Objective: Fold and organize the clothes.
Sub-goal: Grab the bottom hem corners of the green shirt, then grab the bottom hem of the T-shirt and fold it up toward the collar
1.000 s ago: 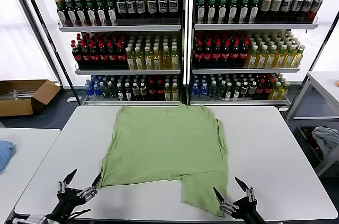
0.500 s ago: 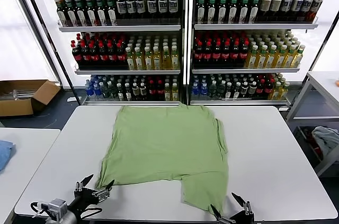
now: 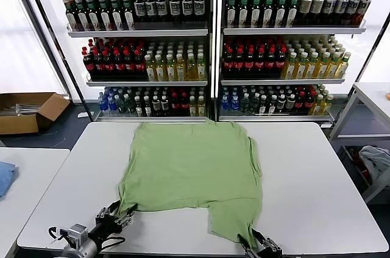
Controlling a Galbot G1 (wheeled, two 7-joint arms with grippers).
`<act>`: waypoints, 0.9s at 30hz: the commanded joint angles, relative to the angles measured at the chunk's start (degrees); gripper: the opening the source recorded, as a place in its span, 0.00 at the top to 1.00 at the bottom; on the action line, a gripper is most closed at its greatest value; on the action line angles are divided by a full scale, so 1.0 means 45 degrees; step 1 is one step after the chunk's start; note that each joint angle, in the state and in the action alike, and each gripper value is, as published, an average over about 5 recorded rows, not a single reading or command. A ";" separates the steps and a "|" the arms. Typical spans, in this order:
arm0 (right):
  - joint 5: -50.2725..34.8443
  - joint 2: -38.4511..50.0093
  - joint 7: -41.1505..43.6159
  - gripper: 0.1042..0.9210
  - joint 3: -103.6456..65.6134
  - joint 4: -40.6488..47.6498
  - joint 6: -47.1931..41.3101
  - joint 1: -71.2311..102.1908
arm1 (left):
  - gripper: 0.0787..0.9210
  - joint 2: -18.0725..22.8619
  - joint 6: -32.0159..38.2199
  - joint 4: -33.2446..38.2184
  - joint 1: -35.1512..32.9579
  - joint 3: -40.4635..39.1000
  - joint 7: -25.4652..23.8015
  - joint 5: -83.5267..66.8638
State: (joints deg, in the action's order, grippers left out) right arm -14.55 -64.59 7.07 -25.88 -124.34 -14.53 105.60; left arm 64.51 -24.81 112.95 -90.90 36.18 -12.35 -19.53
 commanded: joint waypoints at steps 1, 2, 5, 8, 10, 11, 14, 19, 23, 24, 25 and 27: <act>0.0077 -0.0126 -0.0032 0.85 0.0335 0.0169 0.0018 -0.0128 | 0.60 -0.0179 -0.0230 -0.0286 0.0101 -0.0349 0.0143 0.0052; 0.0077 -0.0144 0.0004 0.89 0.0334 0.0199 0.0115 -0.0125 | 0.63 -0.0181 -0.0217 -0.0253 0.0085 -0.0346 0.0144 0.0057; 0.0079 -0.0204 0.0252 0.97 0.0339 0.0293 0.0581 -0.0086 | 0.74 -0.0176 -0.0161 -0.0073 0.0009 -0.0329 0.0154 0.0051; 0.0147 -0.0313 0.0698 1.00 0.0309 0.0379 0.1298 -0.0037 | 0.83 -0.0131 -0.0073 0.0269 -0.0133 -0.0281 0.0225 0.0065; 0.0185 -0.0391 0.1059 1.00 0.0192 0.0381 0.1925 0.0064 | 0.89 -0.0094 0.0011 0.0620 -0.0314 -0.0210 0.0274 0.0121; 0.0185 -0.0414 0.1230 1.00 0.0092 0.0360 0.2227 0.0142 | 0.92 -0.0074 0.0053 0.0806 -0.0420 -0.0163 0.0292 0.0154; 0.0141 -0.0423 0.1828 1.00 -0.0314 0.0322 0.3202 0.0470 | 0.98 0.0020 0.0162 0.1394 -0.0773 0.0003 0.0339 0.0259; 0.0053 -0.0289 0.2877 1.00 -0.1226 0.0288 0.4260 0.1281 | 0.98 0.0282 0.0294 0.2316 -0.1483 0.0269 0.0400 0.0662; -0.0114 -0.0224 0.3688 1.00 -0.2044 0.0097 0.4841 0.2175 | 0.98 0.0581 0.0304 0.3099 -0.2264 0.0513 0.0494 0.0977; -0.0155 -0.0231 0.3818 1.00 -0.2228 0.0054 0.4924 0.2395 | 0.98 0.0674 0.0290 0.3280 -0.2462 0.0567 0.0523 0.1023; -0.0189 -0.0248 0.3936 1.00 -0.2412 0.0015 0.5017 0.2614 | 0.98 0.0776 0.0271 0.3445 -0.2657 0.0620 0.0546 0.1054; -0.0244 -0.0281 0.4136 1.00 -0.2723 -0.0049 0.5211 0.3073 | 0.98 0.0970 0.0235 0.3719 -0.3025 0.0720 0.0559 0.1115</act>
State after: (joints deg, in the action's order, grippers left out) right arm -15.30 -65.82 20.82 -33.48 -124.20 3.72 114.25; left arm 66.39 -23.94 121.35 -97.16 37.71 -10.30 -16.40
